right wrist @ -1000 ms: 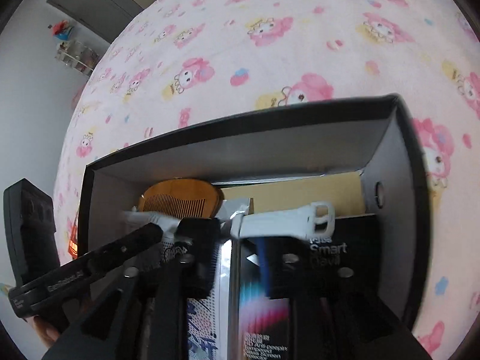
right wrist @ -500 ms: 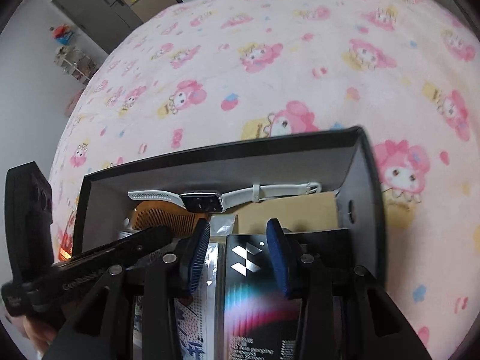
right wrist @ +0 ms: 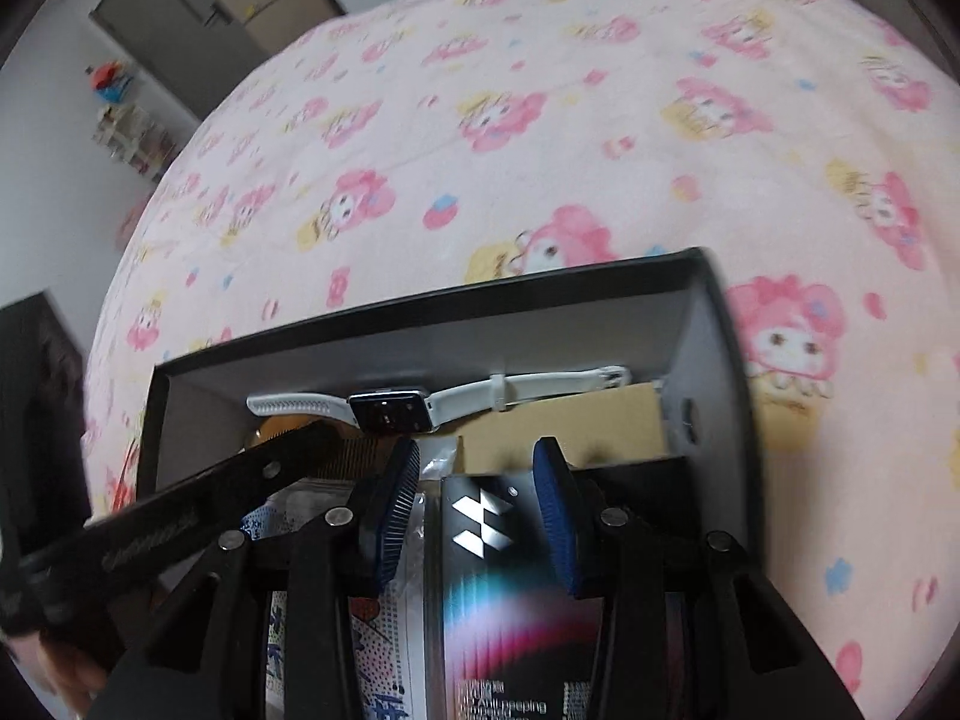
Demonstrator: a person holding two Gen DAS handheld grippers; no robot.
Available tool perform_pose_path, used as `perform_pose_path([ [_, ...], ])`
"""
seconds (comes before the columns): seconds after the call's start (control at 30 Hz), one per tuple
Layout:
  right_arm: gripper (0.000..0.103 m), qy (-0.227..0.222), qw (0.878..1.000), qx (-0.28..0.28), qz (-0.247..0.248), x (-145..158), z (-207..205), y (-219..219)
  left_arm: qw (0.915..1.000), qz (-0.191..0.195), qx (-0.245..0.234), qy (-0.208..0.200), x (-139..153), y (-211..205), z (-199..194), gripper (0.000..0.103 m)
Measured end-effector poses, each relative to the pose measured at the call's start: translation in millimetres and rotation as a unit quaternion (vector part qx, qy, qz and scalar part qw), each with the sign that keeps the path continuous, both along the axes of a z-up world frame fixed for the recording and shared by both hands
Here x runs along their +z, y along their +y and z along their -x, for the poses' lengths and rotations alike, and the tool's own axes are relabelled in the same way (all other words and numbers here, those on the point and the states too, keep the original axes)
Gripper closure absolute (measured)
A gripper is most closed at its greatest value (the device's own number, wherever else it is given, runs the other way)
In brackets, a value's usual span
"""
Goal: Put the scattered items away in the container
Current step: 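Open the left gripper to release the strap beside the comb, then withdraw the left gripper and move it toward the hand-cream tube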
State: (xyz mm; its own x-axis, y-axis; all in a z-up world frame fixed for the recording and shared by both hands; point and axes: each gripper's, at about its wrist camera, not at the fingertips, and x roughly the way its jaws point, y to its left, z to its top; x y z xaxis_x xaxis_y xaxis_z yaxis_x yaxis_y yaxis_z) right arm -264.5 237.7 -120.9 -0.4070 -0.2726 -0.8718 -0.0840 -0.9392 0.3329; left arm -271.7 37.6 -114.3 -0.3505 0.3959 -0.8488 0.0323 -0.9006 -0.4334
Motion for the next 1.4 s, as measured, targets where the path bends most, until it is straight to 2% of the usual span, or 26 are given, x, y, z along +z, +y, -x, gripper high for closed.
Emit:
perform_pose_path([
  [0.1, 0.067, 0.015, 1.000, -0.013, 0.000, 18.9, -18.7, 5.2, 0.9994, -0.002, -0.008, 0.035, 25.0, 3.6, -23.7, 0.071],
  [0.23, 0.067, 0.045, 0.998, -0.021, -0.035, 41.7, -46.5, 4.2, 0.9970, 0.002, -0.027, 0.072, 54.7, 8.2, -52.5, 0.064],
  [0.43, 0.067, 0.076, 0.996, -0.024, -0.035, 57.3, -102.6, -20.6, 0.9918, 0.029, -0.059, 0.110, 83.8, 12.5, -106.2, 0.066],
  [0.5, 0.067, 0.089, 0.995, -0.024, -0.042, 63.8, -122.4, -29.1, 0.9901, 0.020, -0.081, 0.113, 88.7, 5.6, -122.7, 0.066],
  [0.8, 0.067, 0.108, 0.993, -0.010, -0.053, 87.8, -187.2, -62.9, 0.9895, -0.009, -0.097, 0.107, 100.4, -24.1, -184.2, 0.066],
  [0.93, 0.067, 0.111, 0.991, 0.011, -0.068, 94.3, -204.6, -78.8, 0.9888, 0.003, -0.093, 0.117, 107.0, -34.7, -207.8, 0.066],
  [1.13, 0.067, 0.118, 0.991, 0.028, -0.064, 101.4, -222.1, -102.2, 0.9882, 0.017, -0.084, 0.127, 118.2, -58.1, -230.0, 0.066],
  [1.4, 0.067, 0.124, 0.987, 0.074, -0.071, 107.7, -231.0, -145.8, 0.9887, 0.032, -0.067, 0.130, 125.0, -98.8, -252.3, 0.067],
])
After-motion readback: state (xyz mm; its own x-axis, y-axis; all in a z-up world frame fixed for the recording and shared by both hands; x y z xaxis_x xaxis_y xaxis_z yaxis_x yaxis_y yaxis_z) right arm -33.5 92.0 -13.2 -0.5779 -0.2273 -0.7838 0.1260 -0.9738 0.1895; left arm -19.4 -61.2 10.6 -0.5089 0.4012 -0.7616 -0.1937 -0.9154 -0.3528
